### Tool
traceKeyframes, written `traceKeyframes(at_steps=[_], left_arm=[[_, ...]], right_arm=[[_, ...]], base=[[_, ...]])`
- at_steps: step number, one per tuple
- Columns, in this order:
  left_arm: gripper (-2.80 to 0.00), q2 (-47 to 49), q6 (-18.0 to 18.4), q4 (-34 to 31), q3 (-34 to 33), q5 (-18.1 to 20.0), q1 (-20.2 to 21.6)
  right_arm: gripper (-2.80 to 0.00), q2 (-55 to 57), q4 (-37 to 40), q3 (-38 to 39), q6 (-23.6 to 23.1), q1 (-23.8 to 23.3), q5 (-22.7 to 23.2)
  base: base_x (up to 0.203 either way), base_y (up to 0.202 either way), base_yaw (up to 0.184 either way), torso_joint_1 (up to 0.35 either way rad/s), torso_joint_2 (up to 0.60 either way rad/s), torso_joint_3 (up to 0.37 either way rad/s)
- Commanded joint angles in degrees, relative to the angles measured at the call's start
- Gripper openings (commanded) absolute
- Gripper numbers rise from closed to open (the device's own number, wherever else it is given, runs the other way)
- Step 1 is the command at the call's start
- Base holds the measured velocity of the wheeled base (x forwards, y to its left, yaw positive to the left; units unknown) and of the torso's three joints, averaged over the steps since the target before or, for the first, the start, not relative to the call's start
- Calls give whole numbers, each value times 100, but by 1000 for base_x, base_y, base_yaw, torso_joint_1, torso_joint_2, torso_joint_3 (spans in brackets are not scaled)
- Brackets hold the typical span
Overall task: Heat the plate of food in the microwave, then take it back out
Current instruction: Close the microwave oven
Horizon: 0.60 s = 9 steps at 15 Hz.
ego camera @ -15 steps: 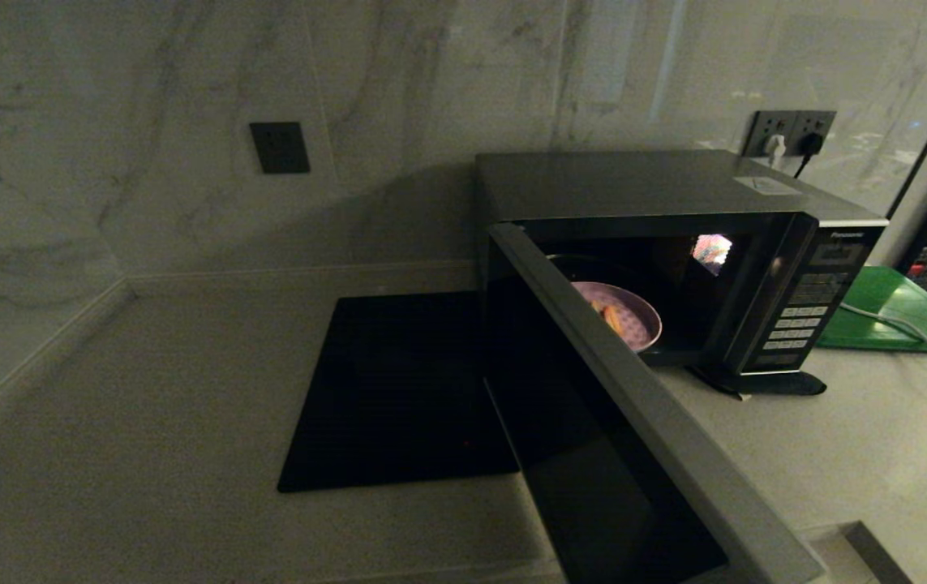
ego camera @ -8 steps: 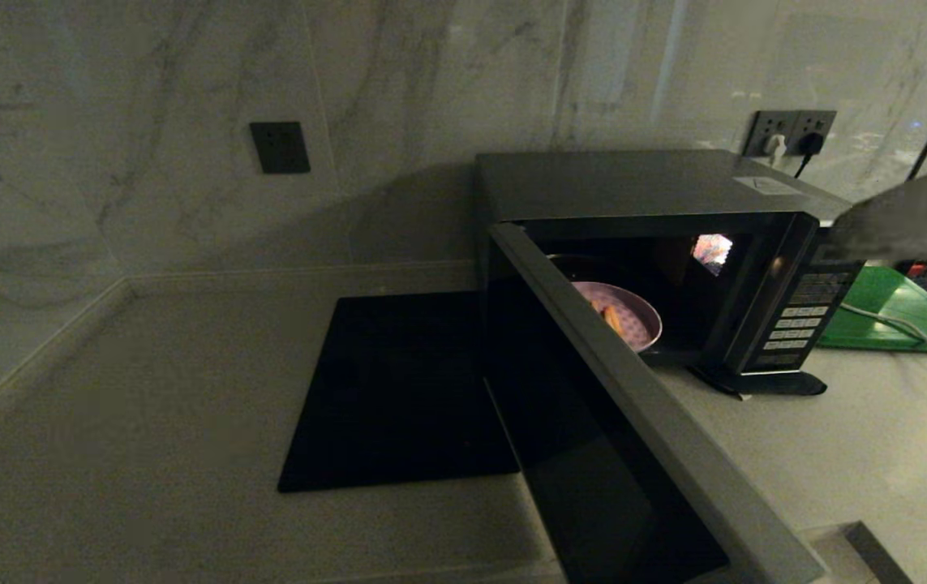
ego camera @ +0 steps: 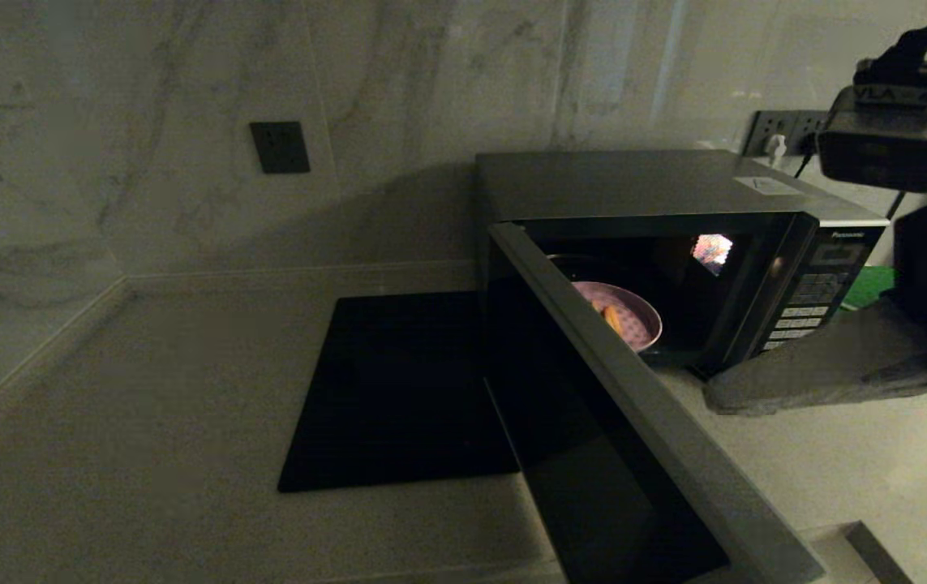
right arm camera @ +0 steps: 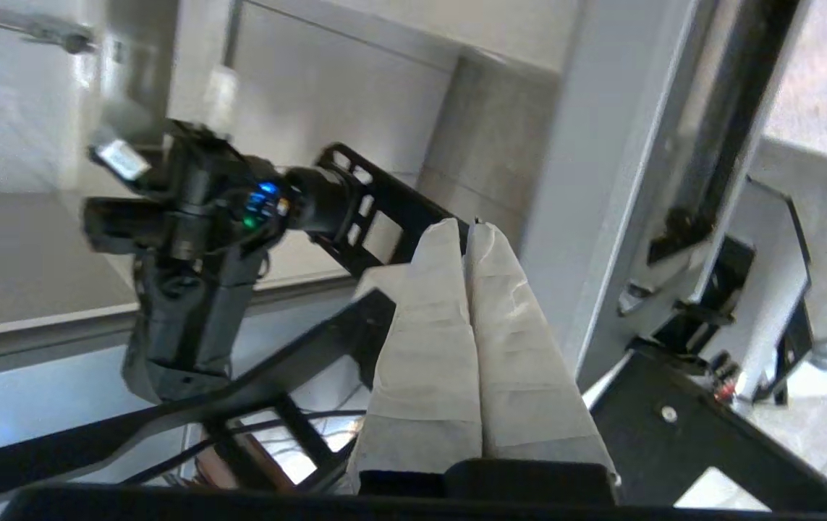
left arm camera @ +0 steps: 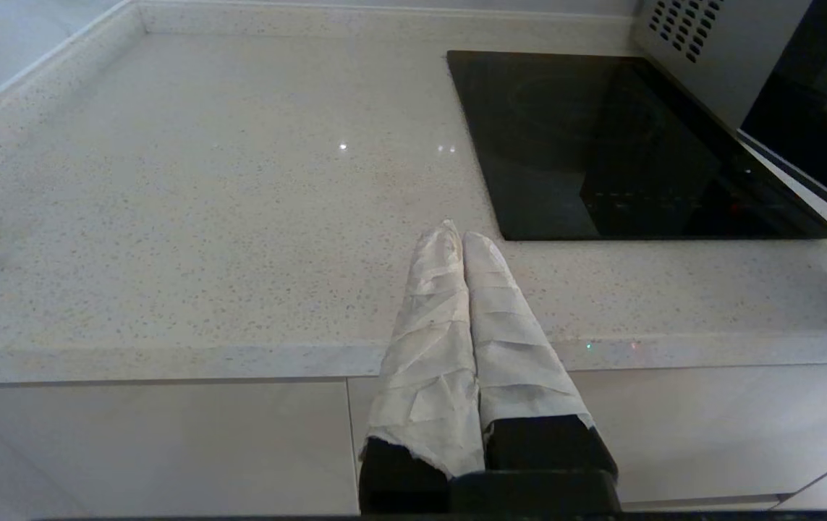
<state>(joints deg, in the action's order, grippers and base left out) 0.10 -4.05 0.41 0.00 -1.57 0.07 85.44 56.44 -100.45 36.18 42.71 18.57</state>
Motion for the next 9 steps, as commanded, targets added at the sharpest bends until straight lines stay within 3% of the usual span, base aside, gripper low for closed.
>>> traceKeyframes(at_steps=[1,9], left_arm=[[-280,-1,-4,2,0,-1,1],[-280,-1,0,2,0,-8,1]], right_arm=[[-280,16,33,165,21,7,6],[-280,37,51,517,47,471,31]], base=[[0,0,0,0,0,0],[0,0,0,0,0,0]])
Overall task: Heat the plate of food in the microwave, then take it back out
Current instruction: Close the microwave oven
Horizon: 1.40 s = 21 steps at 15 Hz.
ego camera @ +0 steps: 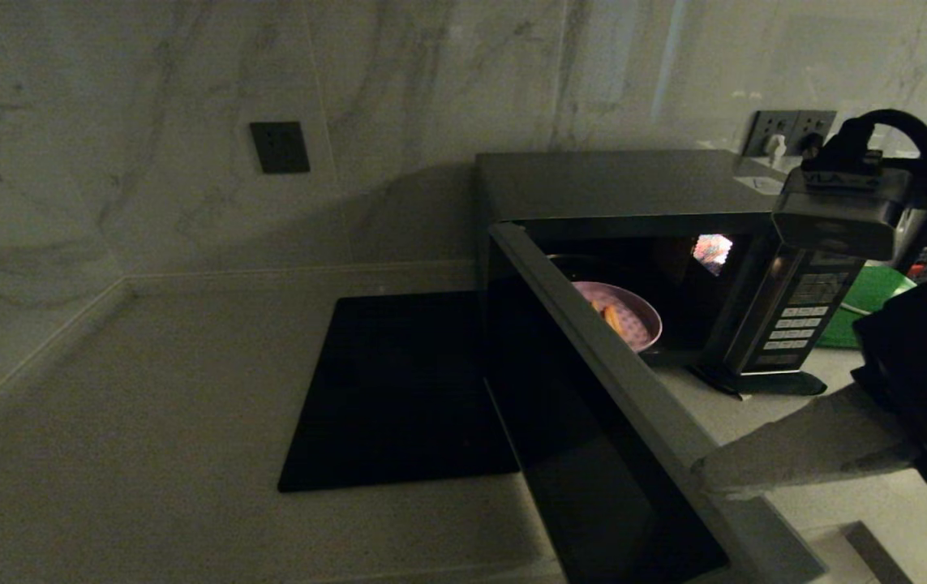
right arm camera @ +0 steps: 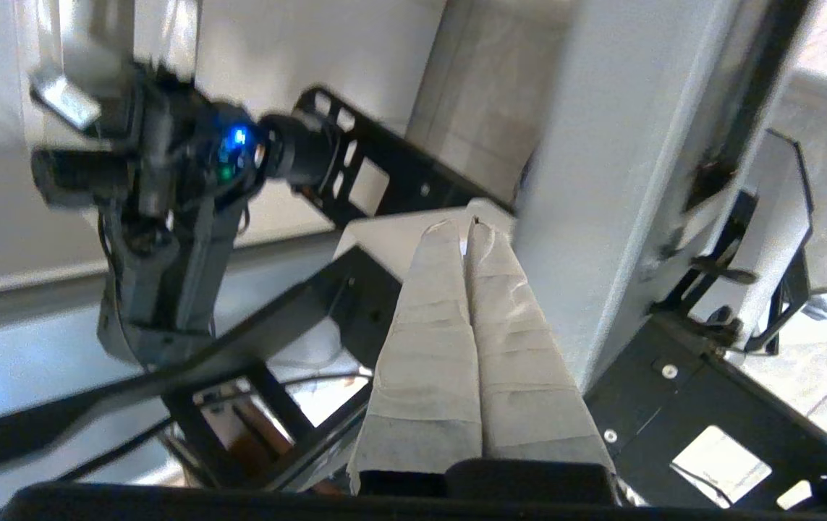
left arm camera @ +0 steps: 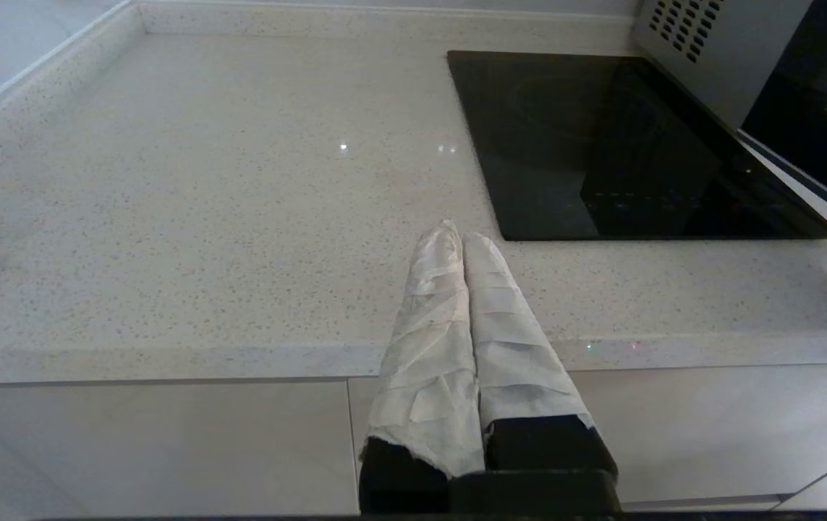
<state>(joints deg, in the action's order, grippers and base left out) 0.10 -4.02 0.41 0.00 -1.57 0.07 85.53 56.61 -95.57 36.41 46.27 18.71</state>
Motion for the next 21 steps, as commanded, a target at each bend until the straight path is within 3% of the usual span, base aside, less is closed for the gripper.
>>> traceKeyframes(at_steps=[1,9,12,21], left_arm=[[-280,-1,-11,2,0,-9,1],[-280,-1,-4,2,0,-3,1],[-280,-1,-2,2,0,-1,1],[-280,-1,-10,2,0,-10,1]], right_arm=[[-280,48,34,29,24,183,19],[-280,87,25,303,50,330,-42],[-280,73,25,501,58,259,-527],[-280,-107,13,638,20,-619,-646]], base=[[0,0,0,0,0,0],[0,0,0,0,0,0],[0,0,0,0,0,0],[0,0,0,0,0,0]])
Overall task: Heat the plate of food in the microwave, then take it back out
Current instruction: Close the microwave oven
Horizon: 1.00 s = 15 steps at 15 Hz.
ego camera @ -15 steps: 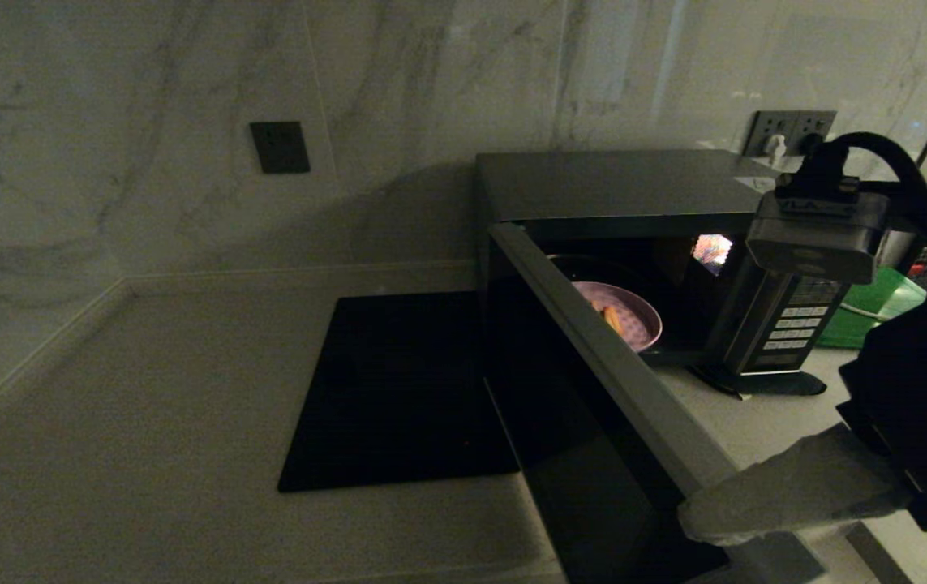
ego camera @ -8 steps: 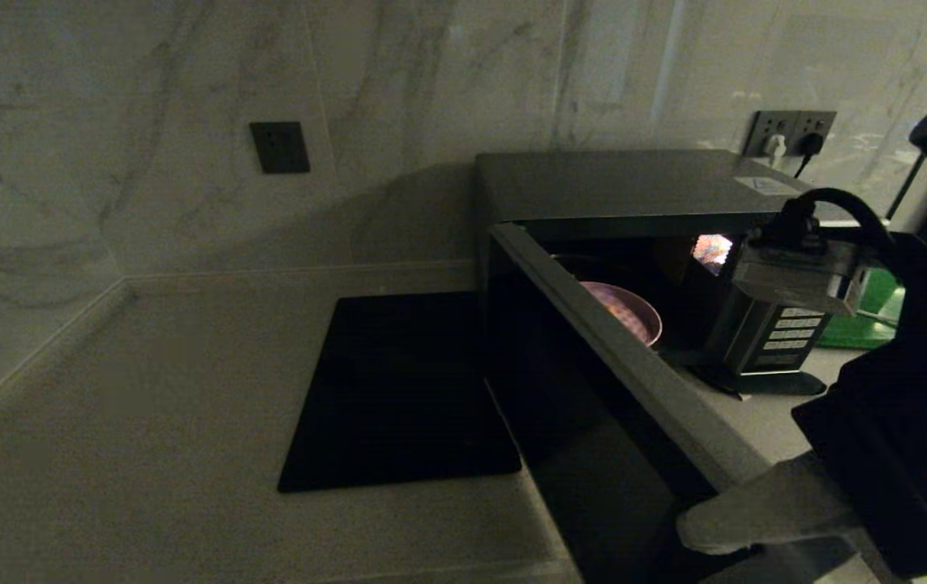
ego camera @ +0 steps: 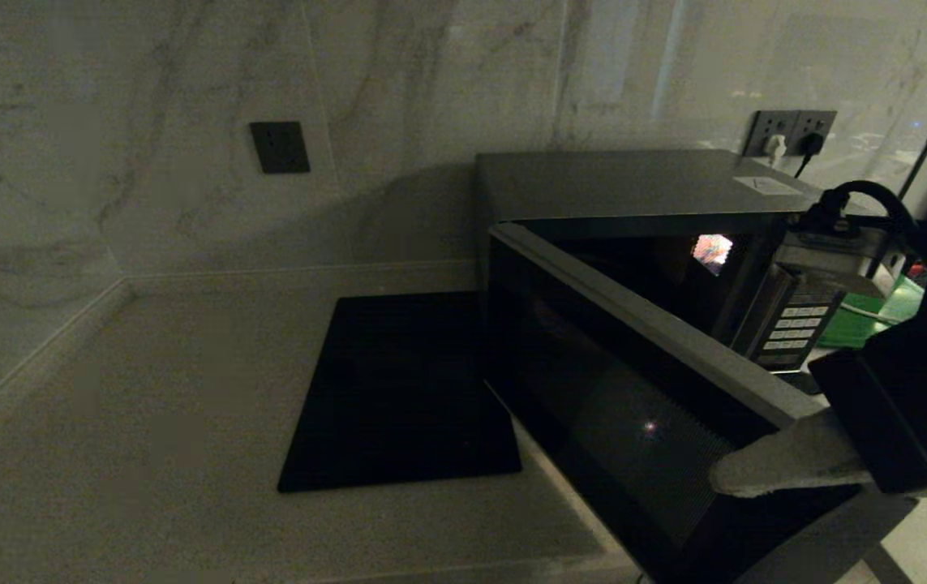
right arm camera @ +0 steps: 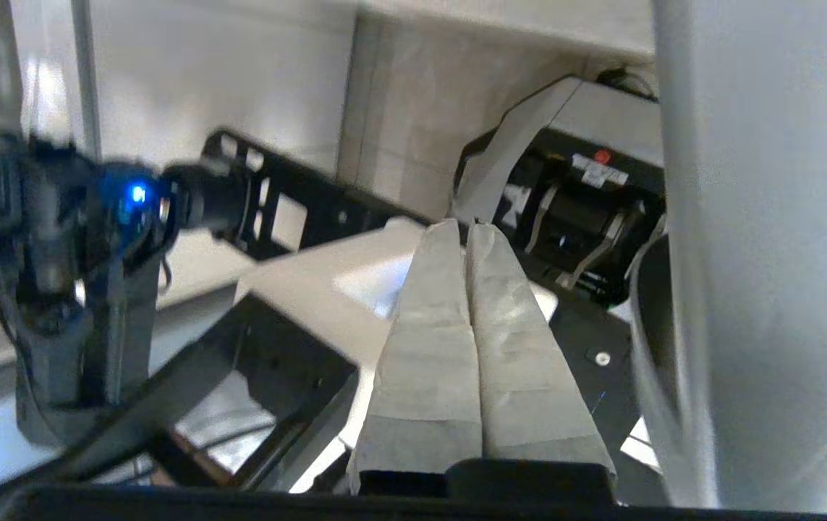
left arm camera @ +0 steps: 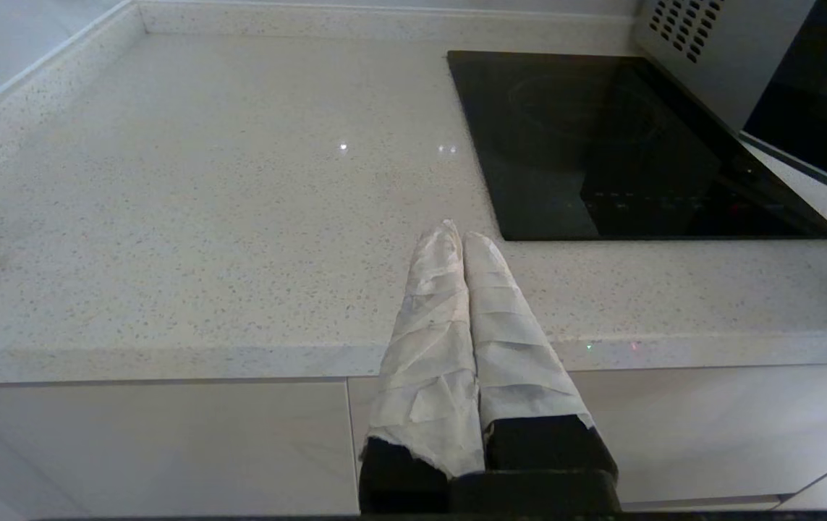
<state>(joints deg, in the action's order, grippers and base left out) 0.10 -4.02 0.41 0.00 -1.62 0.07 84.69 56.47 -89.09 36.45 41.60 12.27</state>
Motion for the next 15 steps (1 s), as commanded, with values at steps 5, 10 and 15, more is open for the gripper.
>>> traceKeyframes(at_steps=[5,10,15], left_arm=[[-280,-1,-3,2,0,4,1],[-280,-1,-2,2,0,4,1],[-280,-1,-10,2,0,4,1]], right_arm=[[-280,-27,19,14,-3,-657,-481],[-280,-63,13,58,-16,-895,-620],[-280,-102,-20,41,-16,-1191,-950]], base=[[0,0,0,0,0,0],[0,0,0,0,0,0],[0,0,0,0,0,0]])
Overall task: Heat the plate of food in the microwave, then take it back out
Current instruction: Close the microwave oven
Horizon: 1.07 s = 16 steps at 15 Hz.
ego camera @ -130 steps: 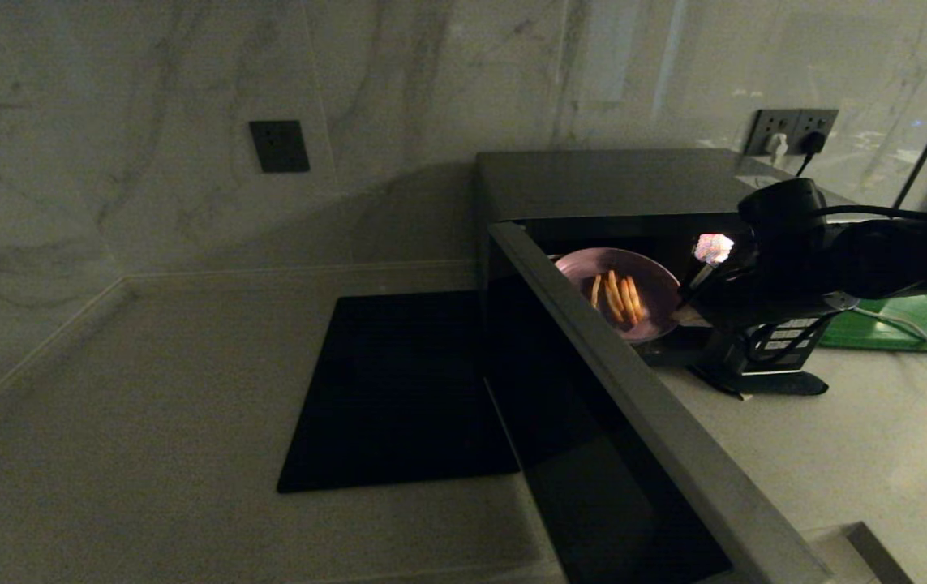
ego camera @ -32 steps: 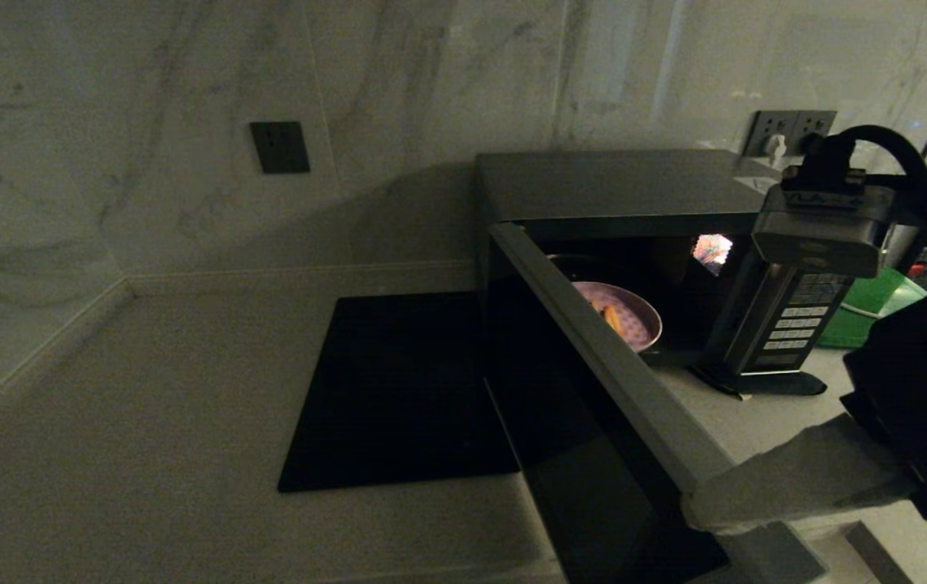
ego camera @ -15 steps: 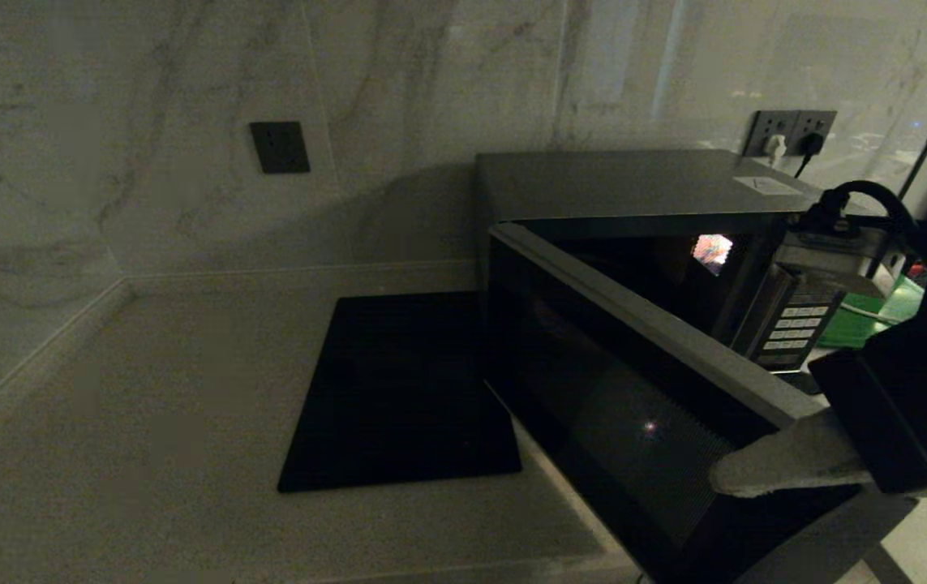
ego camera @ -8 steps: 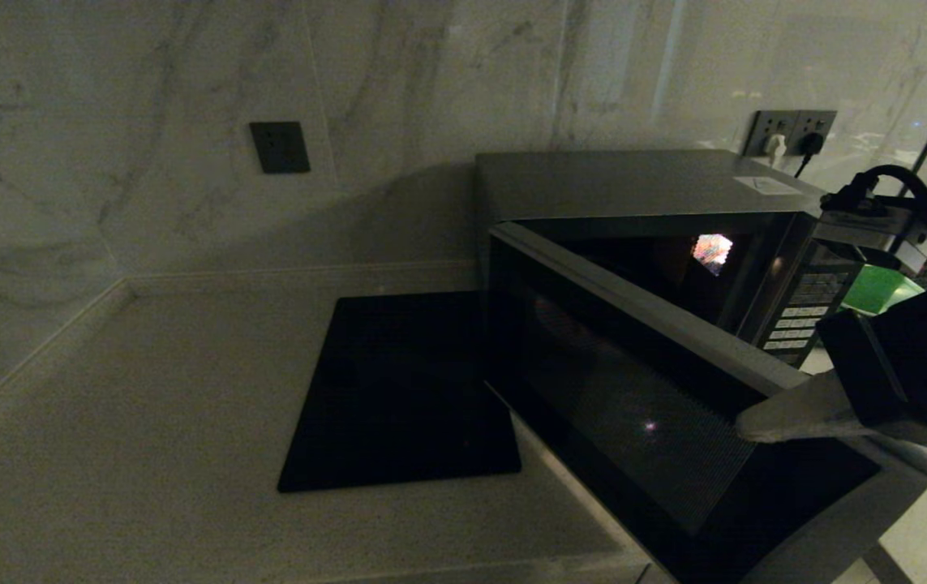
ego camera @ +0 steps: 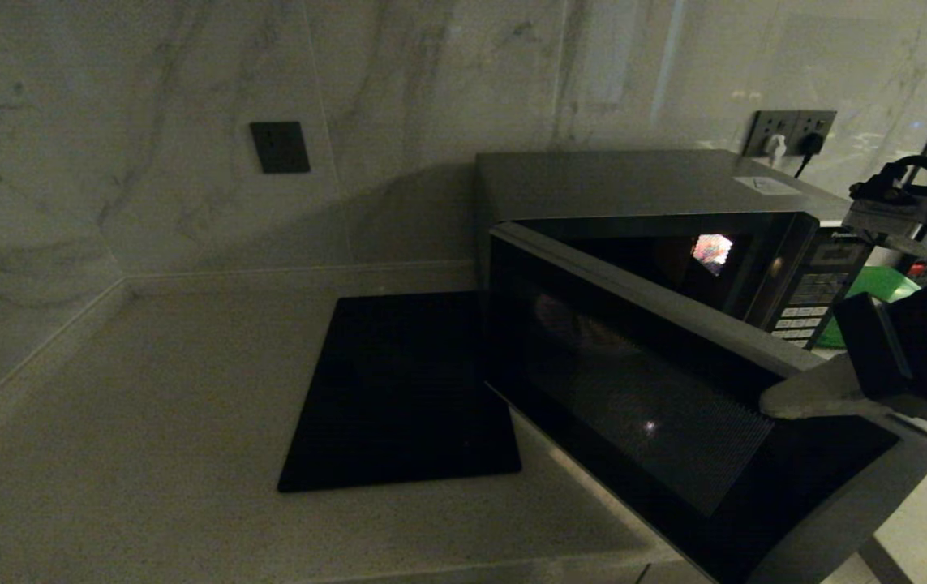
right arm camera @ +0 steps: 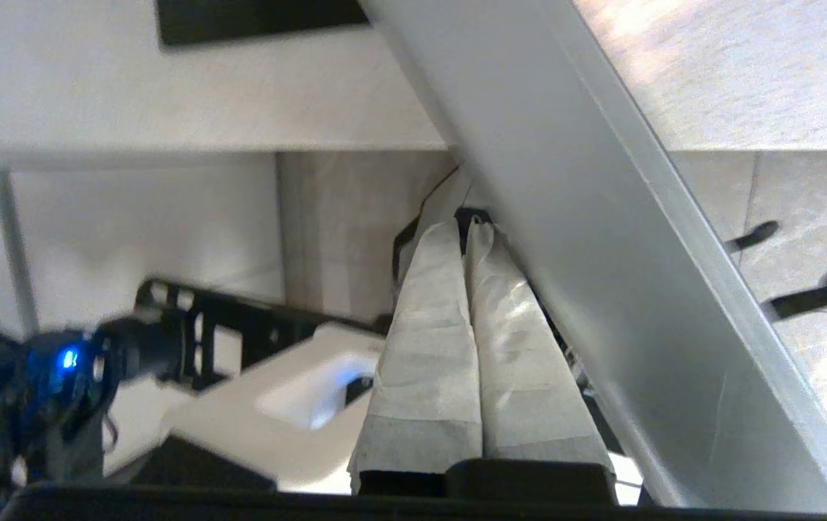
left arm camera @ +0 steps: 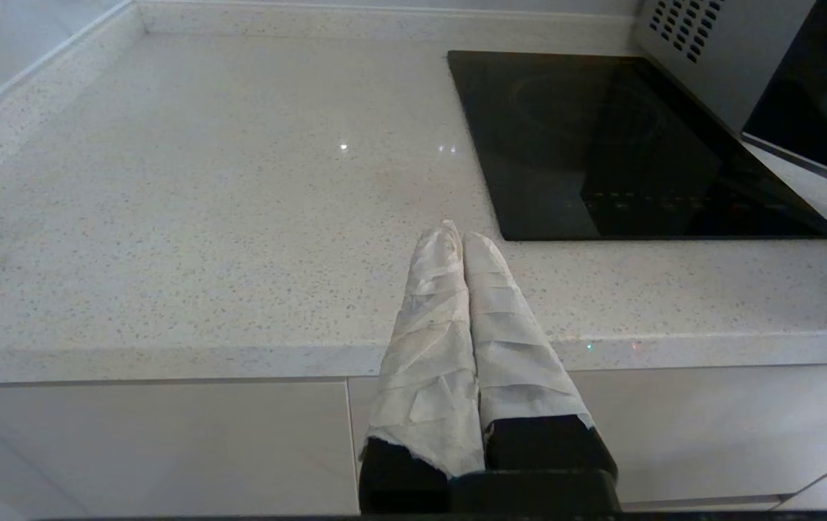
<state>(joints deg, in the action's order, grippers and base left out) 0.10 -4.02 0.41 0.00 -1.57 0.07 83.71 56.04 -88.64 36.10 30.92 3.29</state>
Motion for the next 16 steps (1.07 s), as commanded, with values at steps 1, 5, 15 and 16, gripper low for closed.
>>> traceKeyframes(at_steps=[1,5,15,16], left_arm=[[-280,-1,-3,2,0,-9,1],[-280,-1,-4,2,0,-8,1],[-280,-1,-2,2,0,-10,1],[-280,-1,-2,2,0,-5,1]], right_arm=[[-280,-4,14,-5,13,-209,-100],[-280,-39,21,16,11,-537,-285],[-280,-67,-43,55,-77,-1211,-741],[-280,-66,-214,113,-77,-1211,-777]], base=[[0,0,0,0,0,0],[0,0,0,0,0,0],[0,0,0,0,0,0],[0,0,0,0,0,0]])
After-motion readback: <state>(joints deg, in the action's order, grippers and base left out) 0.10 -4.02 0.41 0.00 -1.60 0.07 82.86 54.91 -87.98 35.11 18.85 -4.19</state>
